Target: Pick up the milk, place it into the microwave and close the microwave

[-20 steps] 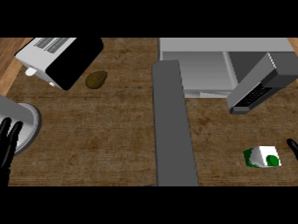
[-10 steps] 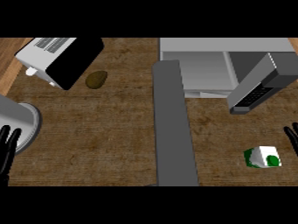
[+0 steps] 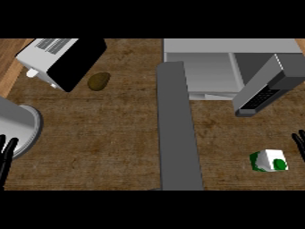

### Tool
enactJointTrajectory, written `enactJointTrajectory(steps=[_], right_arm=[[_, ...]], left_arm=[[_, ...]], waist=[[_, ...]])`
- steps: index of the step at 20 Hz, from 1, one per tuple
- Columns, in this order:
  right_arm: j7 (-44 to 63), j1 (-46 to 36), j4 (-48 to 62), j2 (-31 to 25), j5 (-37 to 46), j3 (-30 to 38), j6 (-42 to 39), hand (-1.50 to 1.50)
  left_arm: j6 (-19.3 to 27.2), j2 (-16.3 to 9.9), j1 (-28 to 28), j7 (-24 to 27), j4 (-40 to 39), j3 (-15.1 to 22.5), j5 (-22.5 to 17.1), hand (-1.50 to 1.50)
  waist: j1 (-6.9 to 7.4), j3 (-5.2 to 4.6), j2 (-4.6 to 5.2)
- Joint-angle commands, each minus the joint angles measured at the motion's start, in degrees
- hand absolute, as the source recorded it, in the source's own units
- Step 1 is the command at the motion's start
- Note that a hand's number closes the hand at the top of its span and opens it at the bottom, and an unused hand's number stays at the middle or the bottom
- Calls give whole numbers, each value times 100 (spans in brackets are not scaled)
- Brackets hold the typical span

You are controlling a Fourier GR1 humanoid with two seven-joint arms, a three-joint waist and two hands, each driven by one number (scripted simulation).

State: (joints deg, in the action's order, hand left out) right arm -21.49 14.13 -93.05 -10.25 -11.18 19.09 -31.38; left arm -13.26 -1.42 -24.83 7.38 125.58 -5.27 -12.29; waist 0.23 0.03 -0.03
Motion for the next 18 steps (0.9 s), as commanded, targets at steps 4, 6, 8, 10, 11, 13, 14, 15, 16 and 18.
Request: enactJointTrajectory(steps=[4, 6, 8, 10, 11, 13, 14, 15, 16, 18], right_arm=[[-921, -241, 1119, -31, 755, 63, 37, -150], [-1148, 26, 1152, -172, 611, 171, -275, -150], [-1318, -739, 2022, -388, 859, 175, -121, -150], [-1976, -632, 2558, -490, 1050, 146, -287, -150], [-1904, -940, 2768, -679, 923, 271, -269, -150], [-1853, -708, 2201, -259, 1228, -186, 97, -150], [-2103, -1165, 2864, -565, 1236, -42, 29, -150], [-2703, -893, 3049, -435, 1549, -165, 208, -150], [-2391, -664, 2588, -398, 1414, -290, 98, -150], [-2313, -1287, 3146, -420, 1360, -219, 381, -150]], left_arm=[[-115, 135, -341, 244, 151, 90, 140, -150], [-304, 20, -450, -128, 498, -196, -295, -150], [-356, 41, -291, -12, 228, -278, -295, -150], [-135, 136, 27, 131, -53, -50, 101, -150], [-97, 82, 25, -358, 372, -183, -203, -150], [-575, 53, -464, 233, 69, -410, -363, -150], [-268, 136, -80, -7, 129, -55, 59, -150], [-447, 17, -215, -70, 226, -331, -361, -150], [-507, 60, -292, 92, 42, -398, -323, -150], [-158, 138, -217, -409, 634, -26, -233, -150]], waist=[[5, -1, -1], [-5, -2, -4], [13, -1, 1], [-1, 1, 5], [9, 2, 4], [19, -2, -4], [17, 2, 6], [21, 3, 3], [3, -1, -2], [18, 2, 2]])
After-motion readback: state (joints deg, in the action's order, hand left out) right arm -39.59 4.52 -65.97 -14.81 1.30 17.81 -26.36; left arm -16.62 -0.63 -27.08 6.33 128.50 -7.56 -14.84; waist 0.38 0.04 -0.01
